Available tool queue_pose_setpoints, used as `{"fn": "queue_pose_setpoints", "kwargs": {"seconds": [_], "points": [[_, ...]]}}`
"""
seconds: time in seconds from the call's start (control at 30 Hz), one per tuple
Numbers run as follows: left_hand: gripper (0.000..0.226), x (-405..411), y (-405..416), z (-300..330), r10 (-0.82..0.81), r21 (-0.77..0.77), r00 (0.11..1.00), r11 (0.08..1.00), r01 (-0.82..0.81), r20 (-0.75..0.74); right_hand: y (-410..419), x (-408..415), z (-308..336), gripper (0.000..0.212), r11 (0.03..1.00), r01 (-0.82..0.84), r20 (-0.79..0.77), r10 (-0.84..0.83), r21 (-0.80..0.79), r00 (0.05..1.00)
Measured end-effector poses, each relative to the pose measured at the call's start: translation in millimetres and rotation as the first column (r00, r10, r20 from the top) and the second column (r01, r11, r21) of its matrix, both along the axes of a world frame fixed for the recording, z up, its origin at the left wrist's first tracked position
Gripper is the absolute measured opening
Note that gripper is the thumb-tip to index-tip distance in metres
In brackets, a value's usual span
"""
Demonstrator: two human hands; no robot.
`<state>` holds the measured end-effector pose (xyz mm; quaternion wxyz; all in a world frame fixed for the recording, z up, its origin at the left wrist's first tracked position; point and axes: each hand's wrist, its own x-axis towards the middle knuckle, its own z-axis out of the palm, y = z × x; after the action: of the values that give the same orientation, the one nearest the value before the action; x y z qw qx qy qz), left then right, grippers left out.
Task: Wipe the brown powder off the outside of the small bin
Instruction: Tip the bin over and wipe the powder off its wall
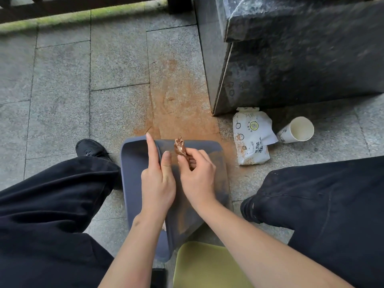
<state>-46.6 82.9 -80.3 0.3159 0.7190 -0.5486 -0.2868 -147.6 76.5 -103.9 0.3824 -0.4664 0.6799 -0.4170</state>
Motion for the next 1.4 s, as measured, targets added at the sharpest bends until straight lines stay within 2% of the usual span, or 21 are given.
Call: {"fn": "queue_pose_setpoints", "kwargs": {"seconds": [0.1,0.3,0.43,0.5,0.53,0.63,0.7,0.8,0.9,1.0,1.17,1.3,1.4], "points": [[0.061,0.6,3.7,-0.5,-0.004,-0.002,1.000,1.000,0.004,0.003,6.5,1.4,2.4,0.015,0.998,-0.033,0.043,0.036,-0.056,0.998],[0.061,1.5,5.4,-5.9,0.024,-0.002,1.000,1.000,-0.024,0.017,5.0,7.2,8.0,0.018,0.973,-0.161,0.033,0.168,-0.165,0.985],[0.054,1.9,1.9,-3.6,0.016,-0.014,0.999,1.000,-0.016,0.028,-8.9,0.9,-6.9,0.016,0.965,-0.203,-0.029,0.201,-0.168,0.979],[0.053,2.4,2.3,-2.0,0.049,-0.013,0.998,0.999,-0.048,0.050,-14.7,-15.5,-28.6,0.015,0.992,-0.095,-0.064,0.091,-0.077,0.994],[0.052,0.8,3.2,-1.0,0.067,-0.013,0.996,0.998,-0.066,0.055,-15.2,-28.7,-43.4,0.015,1.000,-0.002,-0.072,0.004,0.022,0.997],[0.052,-5.8,7.5,1.2,0.085,-0.011,0.995,0.996,-0.084,0.049,-9.1,-67.2,-86.9,0.010,0.899,0.240,-0.107,-0.215,0.366,0.971],[0.052,-4.5,6.6,-2.1,0.094,-0.012,0.994,0.996,-0.094,0.049,-7.8,-70.4,-96.1,0.010,0.854,0.298,-0.142,-0.262,0.426,0.955],[0.051,0.5,4.6,-5.2,0.141,-0.015,0.989,0.990,-0.140,0.046,-6.0,-43.3,-73.5,0.011,0.923,0.214,-0.142,-0.177,0.318,0.974],[0.053,2.1,5.6,-6.9,0.185,-0.018,0.982,0.983,-0.184,0.026,5.7,-12.2,-34.6,0.016,0.997,-0.051,-0.106,0.057,0.051,0.993],[0.055,5.4,5.1,-10.2,0.171,-0.010,0.985,0.985,-0.171,0.014,22.7,11.2,-3.8,0.018,0.961,-0.263,-0.076,0.257,-0.085,0.963],[0.050,6.3,1.3,-9.7,0.101,-0.013,0.995,0.995,-0.101,-0.010,25.5,4.9,-1.5,0.019,0.923,-0.322,-0.050,0.319,-0.213,0.947],[0.046,14.1,-9.5,-13.3,0.135,-0.027,0.990,0.991,-0.134,0.030,-1.6,3.8,-20.9,0.019,0.943,-0.291,-0.054,0.286,-0.159,0.957],[0.047,13.3,-8.2,-9.9,0.168,-0.018,0.985,0.986,-0.168,0.049,-24.6,-18.6,-53.9,0.006,0.996,-0.063,-0.092,0.069,0.069,0.993]]}}
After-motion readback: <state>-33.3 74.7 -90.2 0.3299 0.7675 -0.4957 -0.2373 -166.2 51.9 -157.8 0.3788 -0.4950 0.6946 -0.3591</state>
